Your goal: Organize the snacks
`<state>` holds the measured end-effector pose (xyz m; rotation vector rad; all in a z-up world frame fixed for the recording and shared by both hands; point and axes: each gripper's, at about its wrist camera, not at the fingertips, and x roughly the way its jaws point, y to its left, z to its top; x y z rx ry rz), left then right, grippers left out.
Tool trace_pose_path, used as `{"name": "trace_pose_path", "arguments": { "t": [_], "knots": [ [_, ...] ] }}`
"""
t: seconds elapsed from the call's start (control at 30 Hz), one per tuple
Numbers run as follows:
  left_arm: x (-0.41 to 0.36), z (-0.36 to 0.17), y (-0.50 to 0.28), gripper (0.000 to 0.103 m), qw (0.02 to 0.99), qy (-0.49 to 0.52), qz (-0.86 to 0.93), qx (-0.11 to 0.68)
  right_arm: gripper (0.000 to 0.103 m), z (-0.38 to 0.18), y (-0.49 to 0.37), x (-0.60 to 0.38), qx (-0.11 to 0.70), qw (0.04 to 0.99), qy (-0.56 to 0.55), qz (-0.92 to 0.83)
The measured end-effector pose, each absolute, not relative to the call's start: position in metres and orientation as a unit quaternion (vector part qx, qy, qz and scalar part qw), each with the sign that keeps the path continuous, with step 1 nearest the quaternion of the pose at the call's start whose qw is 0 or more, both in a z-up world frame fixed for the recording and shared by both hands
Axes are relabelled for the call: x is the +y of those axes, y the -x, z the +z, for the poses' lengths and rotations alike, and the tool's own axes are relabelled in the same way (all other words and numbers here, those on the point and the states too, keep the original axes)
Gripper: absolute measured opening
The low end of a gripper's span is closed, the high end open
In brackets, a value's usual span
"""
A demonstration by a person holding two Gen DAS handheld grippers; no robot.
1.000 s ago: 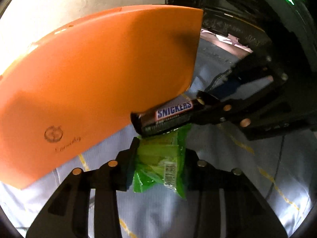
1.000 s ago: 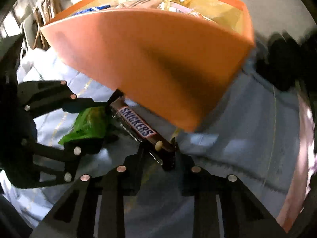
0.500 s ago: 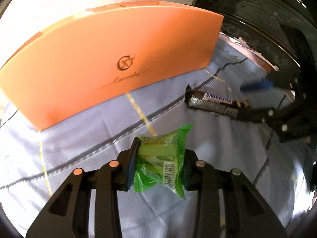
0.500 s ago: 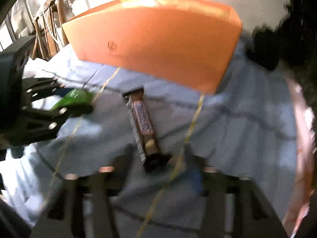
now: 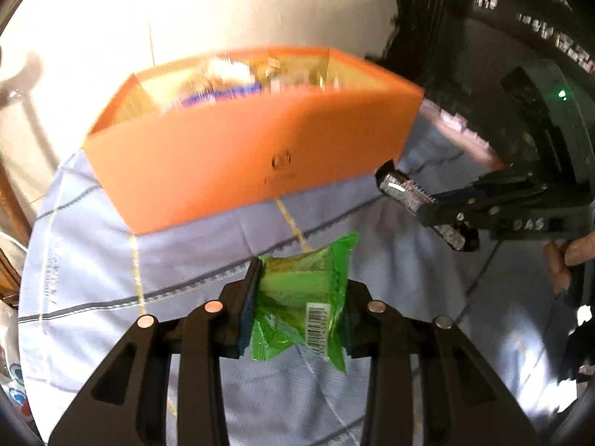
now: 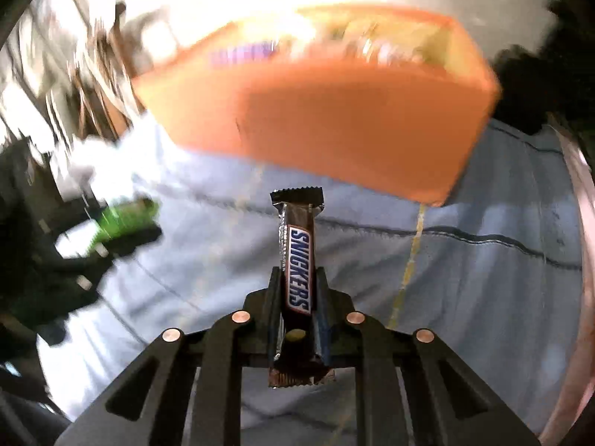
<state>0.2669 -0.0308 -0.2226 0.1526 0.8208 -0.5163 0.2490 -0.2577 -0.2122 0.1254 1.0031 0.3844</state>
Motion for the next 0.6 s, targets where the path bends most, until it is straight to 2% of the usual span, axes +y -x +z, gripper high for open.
{"name": "trace_pose_path", "arguments": {
  "t": [0.17, 0.37, 0.4, 0.43, 0.47, 0.5, 0.53, 0.6],
  "knots": [
    [-0.023, -0.171, -0.269, 0.035, 0.9, -0.063, -0.253, 0.349, 0.017, -0.131, -0.25, -0.27, 0.405, 0.888, -0.104, 0.191],
    [-0.03, -0.091, -0.339, 0.035, 0.926, -0.078, -0.224, 0.293, 0.017, -0.041, -0.321, -0.26, 0.351, 0.917, -0.085, 0.169],
    [-0.031, -0.078, -0.357, 0.037, 0.931, -0.082, -0.211, 0.287, 0.017, -0.032, -0.334, -0.259, 0.35, 0.919, -0.078, 0.162],
    [-0.032, -0.073, -0.374, 0.046, 0.932, -0.083, -0.198, 0.291, 0.02, -0.027, -0.347, -0.258, 0.354, 0.92, -0.071, 0.154],
    [-0.033, -0.071, -0.39, 0.06, 0.932, -0.08, -0.185, 0.302, 0.045, -0.027, -0.364, -0.256, 0.366, 0.917, -0.066, 0.143],
    [-0.032, -0.07, -0.404, 0.094, 0.932, -0.074, -0.159, 0.318, 0.063, -0.028, -0.375, -0.259, 0.377, 0.916, -0.06, 0.123],
    [-0.029, -0.07, -0.409, 0.098, 0.933, -0.069, -0.138, 0.325, 0.079, -0.028, -0.375, -0.259, 0.38, 0.918, -0.053, 0.101],
    [-0.021, -0.069, -0.403, 0.098, 0.932, -0.053, -0.125, 0.336, 0.081, -0.023, -0.364, -0.263, 0.378, 0.92, -0.062, 0.081]
  ]
}}
